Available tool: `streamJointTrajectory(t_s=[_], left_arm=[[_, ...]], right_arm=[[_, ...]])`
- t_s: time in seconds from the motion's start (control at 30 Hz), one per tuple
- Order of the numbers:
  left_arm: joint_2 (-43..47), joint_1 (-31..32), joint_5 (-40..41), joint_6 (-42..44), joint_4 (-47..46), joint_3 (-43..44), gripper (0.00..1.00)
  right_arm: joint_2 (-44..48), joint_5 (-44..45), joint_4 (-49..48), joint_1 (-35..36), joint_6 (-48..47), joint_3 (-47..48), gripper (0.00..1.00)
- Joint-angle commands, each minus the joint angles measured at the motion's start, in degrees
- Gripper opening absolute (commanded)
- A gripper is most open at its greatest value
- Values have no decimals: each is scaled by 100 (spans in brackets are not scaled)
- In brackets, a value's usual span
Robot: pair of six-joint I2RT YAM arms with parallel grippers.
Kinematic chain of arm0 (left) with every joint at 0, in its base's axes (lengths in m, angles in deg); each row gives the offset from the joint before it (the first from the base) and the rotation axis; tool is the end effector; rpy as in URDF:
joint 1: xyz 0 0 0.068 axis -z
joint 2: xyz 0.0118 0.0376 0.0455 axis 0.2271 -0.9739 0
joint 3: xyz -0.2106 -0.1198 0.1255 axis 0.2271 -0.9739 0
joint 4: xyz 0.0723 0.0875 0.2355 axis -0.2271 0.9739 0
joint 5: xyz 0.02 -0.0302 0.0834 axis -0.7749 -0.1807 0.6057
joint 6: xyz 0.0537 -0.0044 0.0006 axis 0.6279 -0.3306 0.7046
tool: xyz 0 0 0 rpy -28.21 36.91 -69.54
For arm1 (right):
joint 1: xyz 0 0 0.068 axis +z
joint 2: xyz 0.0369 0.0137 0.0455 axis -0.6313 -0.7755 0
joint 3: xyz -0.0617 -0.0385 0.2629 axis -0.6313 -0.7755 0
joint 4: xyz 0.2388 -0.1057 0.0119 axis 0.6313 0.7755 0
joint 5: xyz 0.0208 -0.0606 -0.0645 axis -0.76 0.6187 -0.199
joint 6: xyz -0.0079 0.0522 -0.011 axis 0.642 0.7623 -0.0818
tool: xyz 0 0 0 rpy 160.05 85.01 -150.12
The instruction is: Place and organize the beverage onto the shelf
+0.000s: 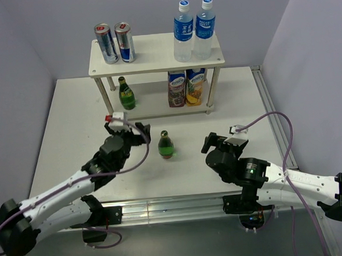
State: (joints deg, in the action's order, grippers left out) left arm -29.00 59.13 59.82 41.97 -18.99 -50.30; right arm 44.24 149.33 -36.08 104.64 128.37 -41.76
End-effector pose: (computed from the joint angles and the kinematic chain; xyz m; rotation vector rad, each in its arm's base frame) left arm 0.1727 -0.1516 0.2772 -0.0581 1.6984 -0.4084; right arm 0.0870 0.1136 0.2507 0.3015 1.8322 0.1271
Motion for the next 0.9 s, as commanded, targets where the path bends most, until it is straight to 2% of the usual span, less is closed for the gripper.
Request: streamJointTrajectory(t_s=[0.0,0.17,0.33,0.47,0.63,0.87], left_arm=[[955,383,-583,-511,397,-669,99],[2194,691,-1314,-932,300,-1706,99],[2364,849,-1536,-1170,-218,-2357,99],[1847,1042,-1132,-1399,-578,-2394,99],[959,1306,-719,-1364,-1667,-2438,99],[-920,1517,-350,-1074,-2591,-1973,99]], right_arm=[[-14,119,24,42,105,-17,100],[-128,189,33,34,123,9,100],[-286,285,165,42,246,114,100],[-225,268,262,42,316,106,100],[-102,233,148,34,237,27,100],[-154,189,121,34,211,27,100]])
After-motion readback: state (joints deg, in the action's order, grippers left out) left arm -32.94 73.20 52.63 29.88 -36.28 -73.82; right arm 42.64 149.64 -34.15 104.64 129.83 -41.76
